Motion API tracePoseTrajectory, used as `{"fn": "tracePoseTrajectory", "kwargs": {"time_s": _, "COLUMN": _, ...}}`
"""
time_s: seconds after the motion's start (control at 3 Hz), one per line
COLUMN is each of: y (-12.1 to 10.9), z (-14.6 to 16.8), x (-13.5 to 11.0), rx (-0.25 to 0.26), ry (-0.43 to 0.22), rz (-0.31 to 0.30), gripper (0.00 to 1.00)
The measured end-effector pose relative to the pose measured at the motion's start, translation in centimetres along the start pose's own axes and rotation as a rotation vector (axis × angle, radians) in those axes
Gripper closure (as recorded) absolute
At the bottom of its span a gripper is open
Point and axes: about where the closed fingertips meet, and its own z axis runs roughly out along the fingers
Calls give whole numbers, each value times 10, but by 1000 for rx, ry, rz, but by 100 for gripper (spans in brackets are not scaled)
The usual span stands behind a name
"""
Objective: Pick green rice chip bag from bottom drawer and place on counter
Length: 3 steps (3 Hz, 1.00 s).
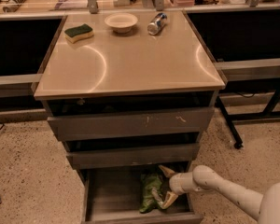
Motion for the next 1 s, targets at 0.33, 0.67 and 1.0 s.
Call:
{"fn": "tracePoseTrajectory", "kwargs": {"time_s": 0.33, "y": -8, "z": 22, "x": 11, "rx": 19, "ry": -35, "rz": 8, "gripper": 3}}
{"fn": "tracePoseTrajectory", "kwargs": {"time_s": 0.67, "y": -12, "z": 44, "x": 24, "rx": 31, "ry": -55, "rz": 44, "gripper": 2}}
{"fn": "tracePoseTrajectory", "kwargs": {"time_s": 1.0, "y": -9, "z": 64, "x": 33, "rx": 20, "ry": -57, "rz": 99, "gripper": 0}}
